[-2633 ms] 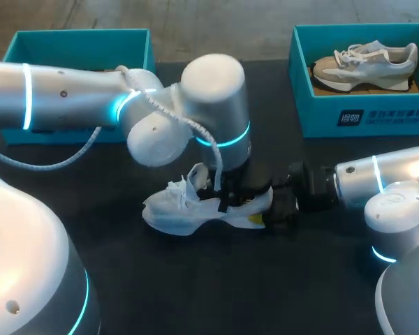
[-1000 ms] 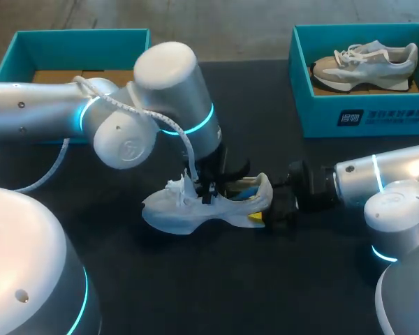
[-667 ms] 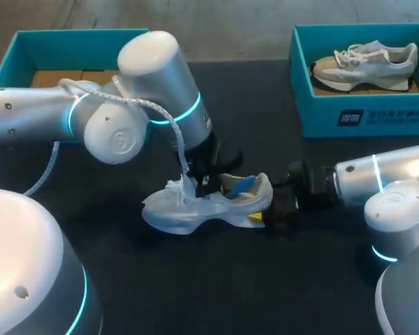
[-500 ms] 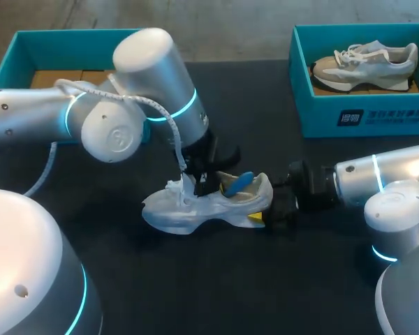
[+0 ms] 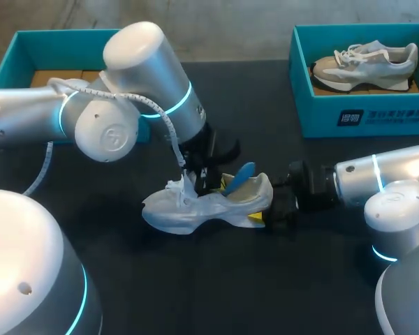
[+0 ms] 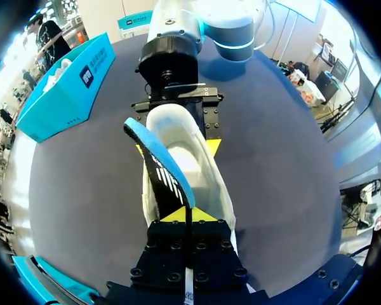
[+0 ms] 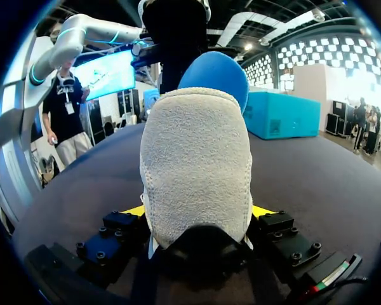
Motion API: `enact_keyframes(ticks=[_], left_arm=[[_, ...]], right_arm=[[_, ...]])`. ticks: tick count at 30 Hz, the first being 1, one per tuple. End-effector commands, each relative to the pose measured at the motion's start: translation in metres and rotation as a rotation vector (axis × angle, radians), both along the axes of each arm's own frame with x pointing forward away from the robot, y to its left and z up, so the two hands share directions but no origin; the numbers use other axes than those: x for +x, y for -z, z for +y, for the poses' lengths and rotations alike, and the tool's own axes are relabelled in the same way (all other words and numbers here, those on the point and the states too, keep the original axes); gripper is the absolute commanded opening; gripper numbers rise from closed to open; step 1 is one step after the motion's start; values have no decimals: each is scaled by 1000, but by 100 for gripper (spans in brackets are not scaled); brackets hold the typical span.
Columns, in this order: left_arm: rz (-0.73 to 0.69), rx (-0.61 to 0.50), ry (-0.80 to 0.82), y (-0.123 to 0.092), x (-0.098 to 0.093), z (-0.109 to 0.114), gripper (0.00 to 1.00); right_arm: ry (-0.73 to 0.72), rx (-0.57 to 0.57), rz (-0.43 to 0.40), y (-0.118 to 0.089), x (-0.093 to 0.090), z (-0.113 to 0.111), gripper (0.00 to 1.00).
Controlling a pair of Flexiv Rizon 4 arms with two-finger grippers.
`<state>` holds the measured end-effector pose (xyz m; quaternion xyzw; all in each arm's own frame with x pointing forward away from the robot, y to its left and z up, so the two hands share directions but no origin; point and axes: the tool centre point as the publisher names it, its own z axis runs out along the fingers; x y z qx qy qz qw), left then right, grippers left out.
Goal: Take the shoe out of the shoebox, open the shoe tongue, remove and reinsert the insole, then place the shoe into the shoebox
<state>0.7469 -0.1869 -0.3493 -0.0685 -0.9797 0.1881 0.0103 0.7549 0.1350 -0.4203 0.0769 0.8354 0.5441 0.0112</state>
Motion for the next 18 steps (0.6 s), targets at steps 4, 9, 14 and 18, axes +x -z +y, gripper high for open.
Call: enact_keyframes(ticks=[4, 9, 14, 18], left_arm=[[-9, -9, -9, -10, 0, -3, 0], [-27, -34, 1, -19, 2, -13, 0], [-36, -51, 23, -26, 0, -23, 0], [-36, -56, 30, -27, 1, -29, 0]], right_arm=[[1, -5, 2, 2, 2, 1, 0], [1, -5, 2, 2, 2, 1, 0], [1, -5, 2, 2, 2, 1, 0], [1, -5, 2, 2, 2, 1, 0]])
